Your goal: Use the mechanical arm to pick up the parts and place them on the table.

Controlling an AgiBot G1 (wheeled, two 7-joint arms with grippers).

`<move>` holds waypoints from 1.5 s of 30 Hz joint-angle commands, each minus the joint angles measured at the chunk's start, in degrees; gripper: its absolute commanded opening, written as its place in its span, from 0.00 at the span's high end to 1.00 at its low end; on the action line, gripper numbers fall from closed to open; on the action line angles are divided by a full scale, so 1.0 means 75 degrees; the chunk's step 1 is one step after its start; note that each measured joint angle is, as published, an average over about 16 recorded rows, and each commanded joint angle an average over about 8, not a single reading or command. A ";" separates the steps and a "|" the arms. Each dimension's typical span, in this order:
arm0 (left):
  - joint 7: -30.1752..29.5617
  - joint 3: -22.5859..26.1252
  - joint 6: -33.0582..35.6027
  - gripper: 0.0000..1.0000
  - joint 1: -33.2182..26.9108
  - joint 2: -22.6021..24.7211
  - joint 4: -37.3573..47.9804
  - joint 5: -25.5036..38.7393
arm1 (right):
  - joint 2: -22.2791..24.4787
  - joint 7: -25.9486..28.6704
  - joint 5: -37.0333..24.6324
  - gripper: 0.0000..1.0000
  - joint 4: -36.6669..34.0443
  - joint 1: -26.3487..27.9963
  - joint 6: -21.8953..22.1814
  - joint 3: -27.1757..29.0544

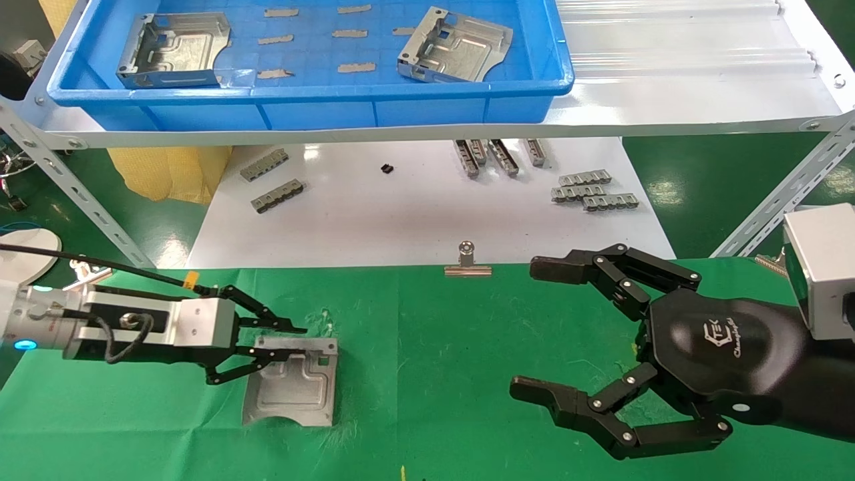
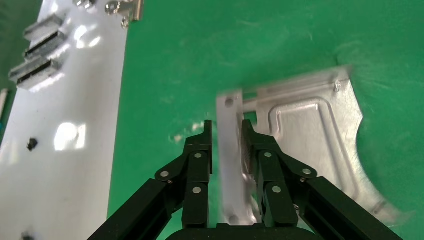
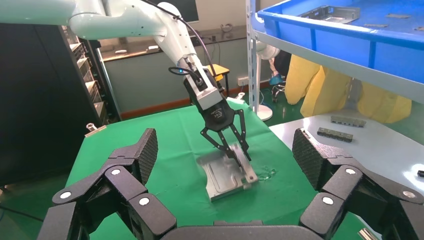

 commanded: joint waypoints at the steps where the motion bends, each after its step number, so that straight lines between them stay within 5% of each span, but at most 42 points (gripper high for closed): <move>1: 0.0223 -0.0010 -0.0028 0.00 -0.0006 0.0090 0.0163 -0.0009 | 0.0000 0.0000 0.0000 0.00 0.0000 0.0000 0.0000 0.0000; 10: 0.0057 -0.0318 0.0305 0.00 -0.0084 0.0045 0.0925 -0.0477 | 0.0000 0.0000 0.0000 0.00 0.0000 0.0000 0.0000 0.0000; 21: -0.1717 -0.0950 0.0742 0.00 0.0404 -0.0266 0.1119 -0.1477 | 0.0001 0.0000 0.0001 0.00 -0.0001 -0.0001 0.0001 0.0000; 32: -0.1696 -0.0963 0.0747 0.00 0.0429 -0.0278 0.1067 -0.1502 | 0.0001 0.0000 0.0001 0.00 -0.0001 -0.0001 0.0002 0.0001; 45: -0.2518 -0.1442 0.0612 0.00 0.1075 -0.0647 -0.0377 -0.1850 | 0.0001 -0.0001 0.0001 0.00 -0.0002 -0.0002 0.0002 0.0001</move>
